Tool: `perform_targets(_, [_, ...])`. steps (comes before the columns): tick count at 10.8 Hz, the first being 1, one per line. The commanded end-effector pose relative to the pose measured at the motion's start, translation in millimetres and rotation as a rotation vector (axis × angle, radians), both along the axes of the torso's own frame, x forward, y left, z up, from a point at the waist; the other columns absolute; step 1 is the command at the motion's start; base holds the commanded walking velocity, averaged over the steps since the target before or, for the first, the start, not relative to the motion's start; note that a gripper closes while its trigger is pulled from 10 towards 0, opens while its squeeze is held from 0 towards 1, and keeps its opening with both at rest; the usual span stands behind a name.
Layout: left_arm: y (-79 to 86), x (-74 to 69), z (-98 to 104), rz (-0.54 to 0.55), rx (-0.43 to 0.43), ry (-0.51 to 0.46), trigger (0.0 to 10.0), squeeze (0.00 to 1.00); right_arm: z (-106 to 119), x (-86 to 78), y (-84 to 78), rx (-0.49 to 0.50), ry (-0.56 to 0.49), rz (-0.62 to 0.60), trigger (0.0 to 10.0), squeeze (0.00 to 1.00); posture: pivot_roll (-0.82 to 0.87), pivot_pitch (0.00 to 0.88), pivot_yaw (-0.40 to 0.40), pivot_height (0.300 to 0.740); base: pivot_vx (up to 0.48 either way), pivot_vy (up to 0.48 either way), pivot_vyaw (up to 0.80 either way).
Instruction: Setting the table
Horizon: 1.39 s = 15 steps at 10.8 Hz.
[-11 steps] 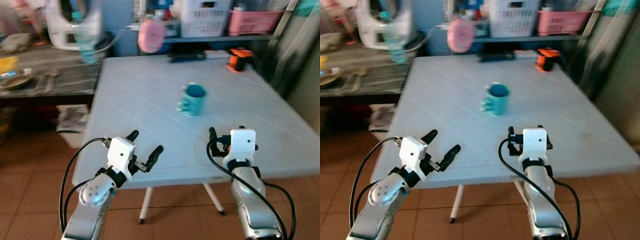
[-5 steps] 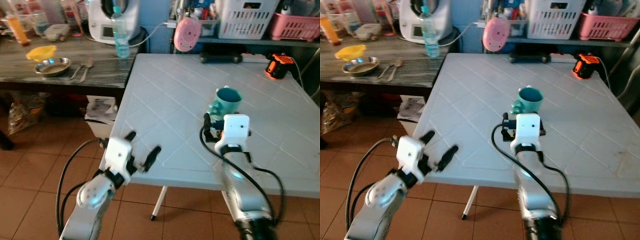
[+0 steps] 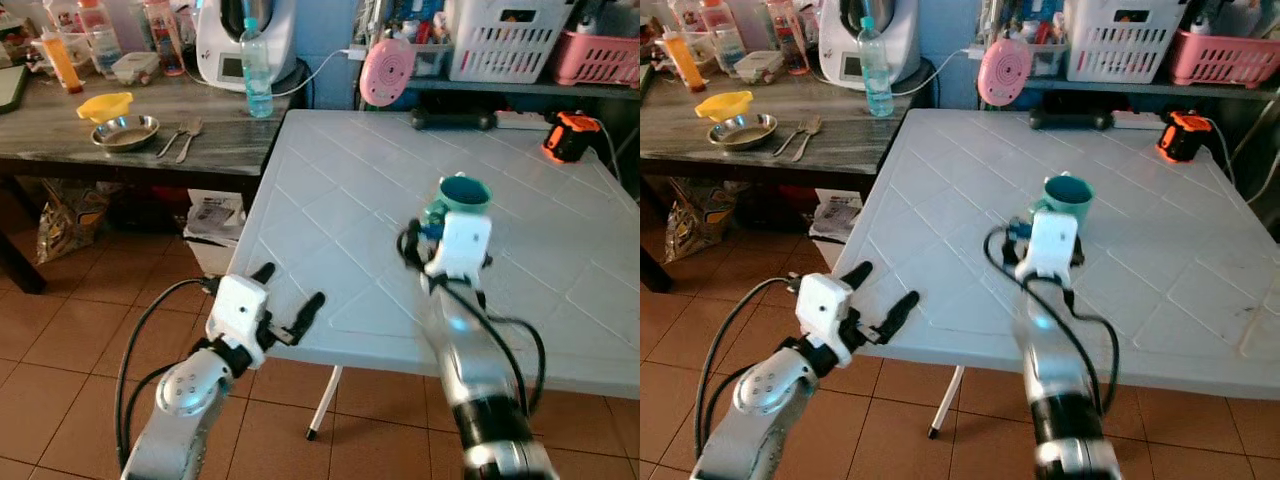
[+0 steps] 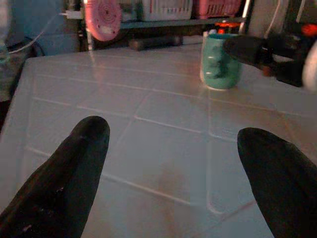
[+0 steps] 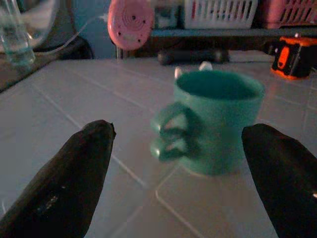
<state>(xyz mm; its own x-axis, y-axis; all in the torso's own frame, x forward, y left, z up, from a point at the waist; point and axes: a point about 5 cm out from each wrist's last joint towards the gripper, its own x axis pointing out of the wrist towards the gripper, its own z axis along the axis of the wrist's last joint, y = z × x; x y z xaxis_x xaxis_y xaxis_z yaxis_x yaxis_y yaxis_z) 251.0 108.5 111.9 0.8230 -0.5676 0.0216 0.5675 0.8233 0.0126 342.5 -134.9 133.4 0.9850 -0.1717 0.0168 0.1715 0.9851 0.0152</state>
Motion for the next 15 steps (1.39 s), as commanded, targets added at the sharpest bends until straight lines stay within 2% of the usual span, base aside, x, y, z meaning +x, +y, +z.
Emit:
perform_targets(1, [0.1,1.0,9,-0.002,0.005,-0.022,10.0,0.0,9,6.1,3.3,0.014,-0.03,0.005,10.0,0.0,0.09,0.023,0.027,0.74,0.0,0.0,0.0])
perform_targets(3, [5.4,2.2,13,0.033,0.0,-0.027,10.0,0.0,8,-0.3,5.9,-0.022,-0.049,0.054,10.0,0.0,0.1,0.016,0.02,0.74,0.0,0.0,0.0])
perform_targets(5, [8.0,3.7,12,0.06,-0.017,-0.013,10.0,0.0,-1,-9.8,1.2,-0.066,-0.046,0.066,10.0,0.0,0.09,0.01,0.014,0.74,0.0,0.0,0.0])
perform_targets(9, [4.4,6.9,12,0.061,-0.025,-0.006,10.0,0.0,-5,-26.0,-9.6,-0.116,-0.062,0.095,10.0,0.0,0.08,0.0,0.015,0.74,0.0,-0.393,0.0])
perform_targets(12, [2.6,5.6,11,0.057,-0.029,-0.001,10.0,0.0,-14,-44.4,-13.5,-0.161,-0.042,0.137,10.0,0.0,0.07,0.004,0.016,0.74,0.0,-0.48,0.0])
perform_targets(15, [3.1,6.7,10,0.069,-0.039,0.004,10.0,0.0,-12,-47.2,-13.5,-0.151,-0.043,0.15,10.0,0.0,0.07,0.005,0.019,0.74,0.0,-0.272,0.0])
